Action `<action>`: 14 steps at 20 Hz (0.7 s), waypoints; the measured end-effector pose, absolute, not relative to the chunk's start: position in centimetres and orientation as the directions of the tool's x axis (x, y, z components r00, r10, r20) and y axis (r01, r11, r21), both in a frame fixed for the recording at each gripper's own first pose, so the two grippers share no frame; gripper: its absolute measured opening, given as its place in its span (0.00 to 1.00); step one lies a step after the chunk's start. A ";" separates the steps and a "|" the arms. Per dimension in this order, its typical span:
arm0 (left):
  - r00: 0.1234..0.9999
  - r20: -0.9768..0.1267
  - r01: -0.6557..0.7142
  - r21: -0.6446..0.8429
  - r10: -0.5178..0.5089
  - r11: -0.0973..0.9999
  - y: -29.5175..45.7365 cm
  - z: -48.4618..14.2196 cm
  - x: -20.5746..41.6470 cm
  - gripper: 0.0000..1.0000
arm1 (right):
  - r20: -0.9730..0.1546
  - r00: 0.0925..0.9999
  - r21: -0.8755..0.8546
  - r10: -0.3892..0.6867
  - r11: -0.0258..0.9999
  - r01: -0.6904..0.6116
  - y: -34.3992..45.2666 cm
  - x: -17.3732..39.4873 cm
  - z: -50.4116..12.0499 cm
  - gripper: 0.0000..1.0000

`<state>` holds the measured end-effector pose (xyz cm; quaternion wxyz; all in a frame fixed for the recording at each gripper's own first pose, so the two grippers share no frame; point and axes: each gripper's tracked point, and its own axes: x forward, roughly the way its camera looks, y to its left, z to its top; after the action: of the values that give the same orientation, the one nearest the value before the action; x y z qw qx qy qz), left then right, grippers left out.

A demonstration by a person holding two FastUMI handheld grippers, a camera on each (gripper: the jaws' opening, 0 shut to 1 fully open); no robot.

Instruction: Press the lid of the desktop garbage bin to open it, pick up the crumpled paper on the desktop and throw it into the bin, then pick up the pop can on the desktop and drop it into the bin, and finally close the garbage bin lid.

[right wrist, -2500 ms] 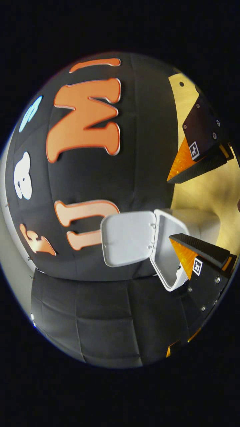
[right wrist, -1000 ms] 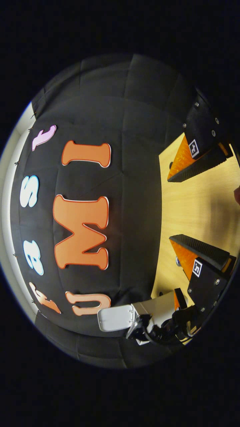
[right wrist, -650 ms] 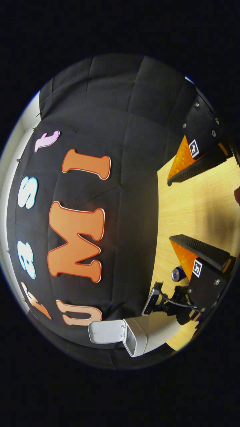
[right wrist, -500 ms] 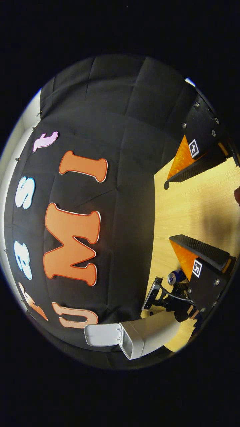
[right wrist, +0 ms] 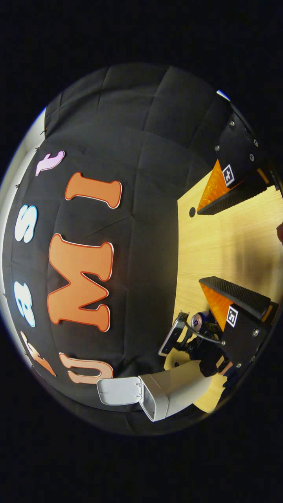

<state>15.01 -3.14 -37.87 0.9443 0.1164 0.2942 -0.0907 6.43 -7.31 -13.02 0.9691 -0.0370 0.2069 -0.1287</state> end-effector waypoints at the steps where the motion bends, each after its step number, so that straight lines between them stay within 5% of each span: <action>1: 0.833 -0.542 0.232 0.168 -0.107 0.958 -2.9 -35.8 14.5 0.78 | -0.386 0.888 -0.112 -0.252 0.968 0.226 -7.1 6.7 -13.0 0.94; 14: 0.933 -0.347 -0.054 0.138 0.099 0.989 4.3 -14.2 9.6 0.76 | -0.300 0.952 0.049 -0.063 0.995 0.081 -4.7 9.9 -10.5 0.94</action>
<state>9.60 4.31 -14.17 0.9810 0.0633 0.1792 0.0391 9.93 -4.67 -10.54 0.9875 0.0305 0.1505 -0.0364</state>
